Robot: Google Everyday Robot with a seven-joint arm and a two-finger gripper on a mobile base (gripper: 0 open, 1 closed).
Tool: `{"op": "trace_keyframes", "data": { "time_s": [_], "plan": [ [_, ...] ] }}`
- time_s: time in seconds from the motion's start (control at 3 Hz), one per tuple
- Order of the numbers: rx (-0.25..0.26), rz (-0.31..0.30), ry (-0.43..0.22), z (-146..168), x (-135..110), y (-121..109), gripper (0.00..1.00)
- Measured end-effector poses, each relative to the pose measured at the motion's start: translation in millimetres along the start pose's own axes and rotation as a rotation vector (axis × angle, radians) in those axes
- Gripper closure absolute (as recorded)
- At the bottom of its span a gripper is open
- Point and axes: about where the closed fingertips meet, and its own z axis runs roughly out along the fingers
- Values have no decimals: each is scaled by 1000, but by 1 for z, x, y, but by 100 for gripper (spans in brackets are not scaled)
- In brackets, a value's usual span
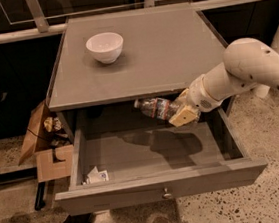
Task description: Pick water bottle from top drawer and place on counter
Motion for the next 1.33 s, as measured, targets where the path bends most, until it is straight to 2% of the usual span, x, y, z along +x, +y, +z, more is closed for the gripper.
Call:
{"op": "trace_keyframes", "data": {
  "time_s": [0.67, 1.0, 1.33],
  "plan": [
    [-21, -51, 1, -23, -1, 21, 100],
    [-14, -69, 26, -44, -6, 22, 100],
    [-7, -84, 80, -63, -19, 4, 100]
  ]
}}
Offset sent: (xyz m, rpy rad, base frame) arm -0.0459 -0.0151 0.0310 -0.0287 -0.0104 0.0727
